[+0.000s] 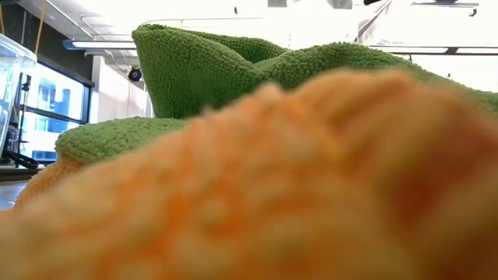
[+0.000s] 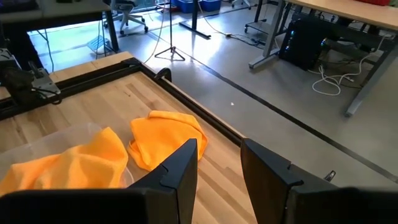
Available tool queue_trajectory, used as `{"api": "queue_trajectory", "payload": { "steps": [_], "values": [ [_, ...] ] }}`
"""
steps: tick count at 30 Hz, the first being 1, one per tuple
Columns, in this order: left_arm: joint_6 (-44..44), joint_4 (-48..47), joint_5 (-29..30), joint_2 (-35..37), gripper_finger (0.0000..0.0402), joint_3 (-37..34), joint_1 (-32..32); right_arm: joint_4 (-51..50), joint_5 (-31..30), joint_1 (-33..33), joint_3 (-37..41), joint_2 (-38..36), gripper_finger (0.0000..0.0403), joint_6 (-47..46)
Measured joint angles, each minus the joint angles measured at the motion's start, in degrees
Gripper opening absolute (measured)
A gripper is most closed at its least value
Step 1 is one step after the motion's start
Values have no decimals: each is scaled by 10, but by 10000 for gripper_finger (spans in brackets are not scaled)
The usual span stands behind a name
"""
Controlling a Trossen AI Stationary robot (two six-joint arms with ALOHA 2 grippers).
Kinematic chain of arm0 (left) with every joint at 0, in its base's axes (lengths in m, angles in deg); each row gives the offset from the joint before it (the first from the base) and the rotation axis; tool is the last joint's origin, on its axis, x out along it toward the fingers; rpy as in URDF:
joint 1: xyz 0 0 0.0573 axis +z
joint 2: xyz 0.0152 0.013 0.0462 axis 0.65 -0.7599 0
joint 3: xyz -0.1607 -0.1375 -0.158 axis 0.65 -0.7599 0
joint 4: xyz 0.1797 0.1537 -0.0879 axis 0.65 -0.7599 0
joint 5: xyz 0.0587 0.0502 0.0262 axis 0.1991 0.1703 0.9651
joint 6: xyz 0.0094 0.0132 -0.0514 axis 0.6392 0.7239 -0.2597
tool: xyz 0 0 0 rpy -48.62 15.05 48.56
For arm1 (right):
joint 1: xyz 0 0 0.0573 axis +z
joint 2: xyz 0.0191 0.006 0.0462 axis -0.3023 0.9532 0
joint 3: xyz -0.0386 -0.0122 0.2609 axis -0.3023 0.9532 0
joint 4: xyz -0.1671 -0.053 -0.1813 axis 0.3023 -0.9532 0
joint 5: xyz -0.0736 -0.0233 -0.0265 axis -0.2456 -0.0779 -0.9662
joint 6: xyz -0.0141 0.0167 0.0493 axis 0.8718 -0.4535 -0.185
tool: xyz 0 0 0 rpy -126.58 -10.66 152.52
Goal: Sort microfiber towel by color & place in baskets
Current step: Put the right green microfiber cloth into the left transparent bin
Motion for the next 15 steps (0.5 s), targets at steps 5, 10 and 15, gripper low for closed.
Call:
{"api": "queue_trajectory", "payload": {
  "steps": [5,10,15],
  "values": [
    [-34,41,-74,0,0,-92,-13,-5,0,0,0,0,119,-14],
    [-25,182,-109,-1,0,-195,-18,-30,0,0,0,0,119,-37],
    [-26,302,-110,-3,0,-287,-13,-41,-5,0,0,0,119,-42]
  ]
}}
